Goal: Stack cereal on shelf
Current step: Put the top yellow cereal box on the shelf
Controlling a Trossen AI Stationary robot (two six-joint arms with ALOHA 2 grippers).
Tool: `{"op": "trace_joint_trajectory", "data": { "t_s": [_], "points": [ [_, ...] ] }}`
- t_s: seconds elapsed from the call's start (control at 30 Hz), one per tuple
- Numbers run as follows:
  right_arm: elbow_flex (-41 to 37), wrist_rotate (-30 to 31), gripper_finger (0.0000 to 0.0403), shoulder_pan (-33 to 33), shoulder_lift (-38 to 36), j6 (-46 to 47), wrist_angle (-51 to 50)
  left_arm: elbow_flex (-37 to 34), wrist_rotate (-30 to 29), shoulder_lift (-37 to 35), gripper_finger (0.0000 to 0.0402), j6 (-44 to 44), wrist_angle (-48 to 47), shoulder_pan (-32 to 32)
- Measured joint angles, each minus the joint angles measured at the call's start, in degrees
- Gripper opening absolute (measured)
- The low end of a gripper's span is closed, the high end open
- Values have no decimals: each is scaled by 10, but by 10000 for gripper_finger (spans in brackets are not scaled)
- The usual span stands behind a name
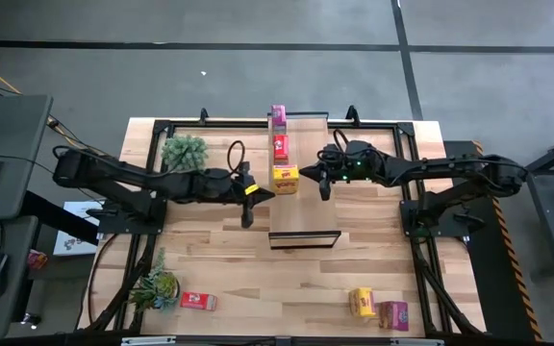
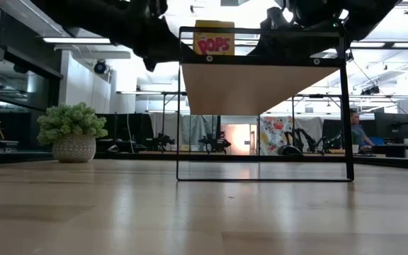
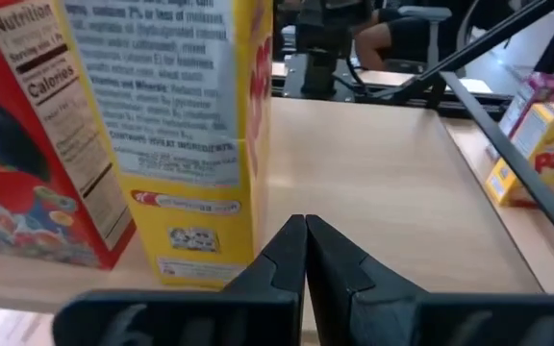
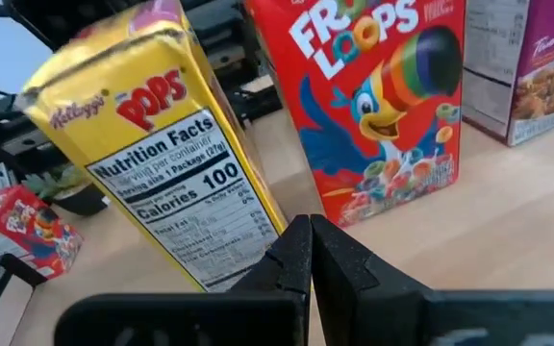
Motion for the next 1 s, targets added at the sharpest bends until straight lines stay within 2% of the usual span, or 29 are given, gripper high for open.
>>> {"op": "trace_joint_trajectory", "data": {
  "t_s": [0.1, 0.53, 1.0],
  "points": [
    [0, -3, 0, 5, 3, 0, 1, 7, 16, 10, 0, -4, 4, 9],
    [0, -7, 0, 14, 22, 24, 28, 8, 13, 32, 0, -5, 1, 28],
    [0, -53, 0, 33, 22, 15, 22, 8, -5, 32, 0, 8, -12, 43]
  ]
}}
